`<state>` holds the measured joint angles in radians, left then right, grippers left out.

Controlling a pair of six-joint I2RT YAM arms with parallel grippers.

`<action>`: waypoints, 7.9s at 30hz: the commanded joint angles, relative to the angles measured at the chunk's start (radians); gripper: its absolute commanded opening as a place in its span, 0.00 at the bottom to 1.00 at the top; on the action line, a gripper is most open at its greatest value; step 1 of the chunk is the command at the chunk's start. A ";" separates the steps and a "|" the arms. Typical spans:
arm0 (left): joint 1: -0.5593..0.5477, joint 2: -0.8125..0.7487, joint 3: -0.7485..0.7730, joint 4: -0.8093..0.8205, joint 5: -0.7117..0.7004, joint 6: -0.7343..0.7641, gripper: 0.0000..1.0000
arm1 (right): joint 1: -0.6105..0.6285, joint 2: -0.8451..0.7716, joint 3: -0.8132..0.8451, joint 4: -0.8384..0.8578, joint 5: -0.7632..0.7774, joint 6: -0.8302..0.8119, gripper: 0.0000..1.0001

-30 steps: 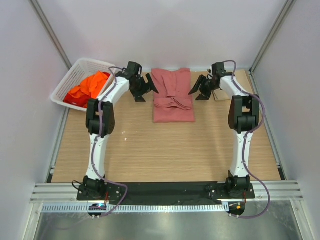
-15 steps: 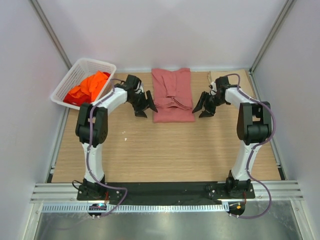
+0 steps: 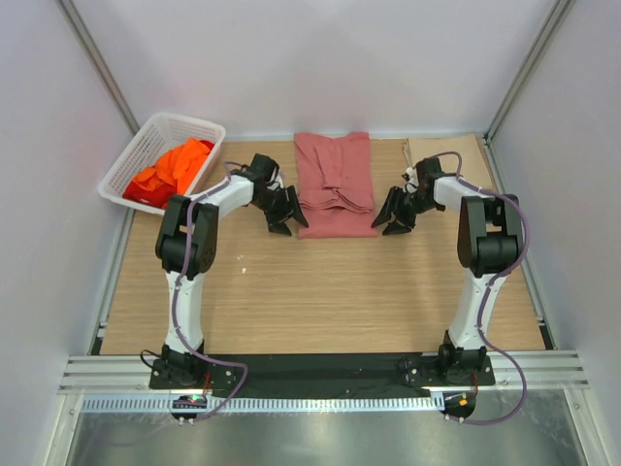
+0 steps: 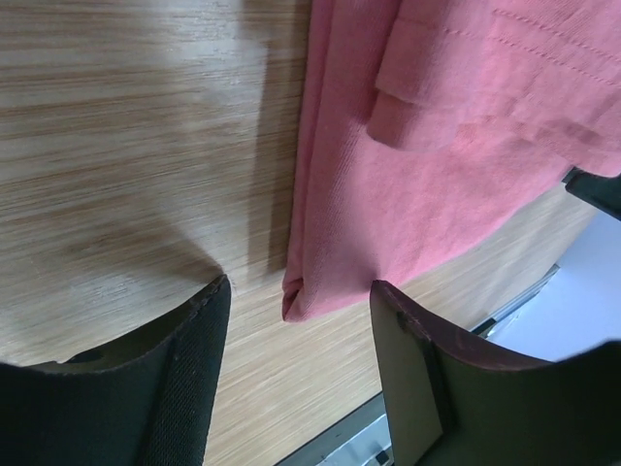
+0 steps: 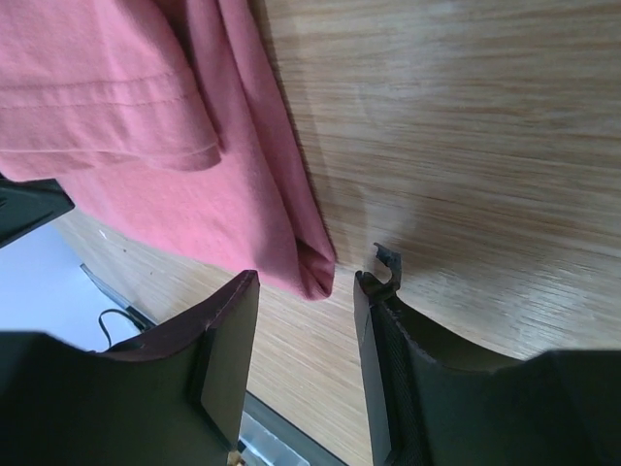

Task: Fold and stack the t-shirts
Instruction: Fold the tshirt

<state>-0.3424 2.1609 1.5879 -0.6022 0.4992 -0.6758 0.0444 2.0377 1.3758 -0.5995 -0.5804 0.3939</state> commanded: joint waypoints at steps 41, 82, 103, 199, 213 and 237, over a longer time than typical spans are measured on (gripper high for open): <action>-0.228 -0.283 -0.424 -0.057 -0.067 -0.076 0.08 | 0.055 -0.399 -0.435 -0.161 0.210 -0.067 0.20; -0.225 -0.934 -0.666 -0.243 -0.223 -0.220 0.31 | 0.565 -0.098 0.095 0.031 0.852 0.191 0.48; -0.133 -0.339 -0.208 -0.021 -0.015 -0.097 0.26 | 0.321 -0.171 0.079 0.027 0.235 0.016 0.40; -0.296 -0.388 -0.502 0.171 0.012 -0.206 0.41 | 0.373 -0.345 -0.527 0.311 -0.096 0.289 0.17; -0.306 -0.424 -0.824 0.259 -0.022 -0.223 0.36 | 0.362 -0.483 -0.748 0.182 0.021 0.166 0.16; -0.112 -0.674 -0.626 -0.225 -0.114 0.071 0.69 | 0.275 -0.517 -0.537 -0.079 0.043 0.037 0.54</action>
<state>-0.4919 1.5055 1.0073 -0.7719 0.3668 -0.6666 0.3134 1.5509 0.8742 -0.6830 -0.5091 0.4355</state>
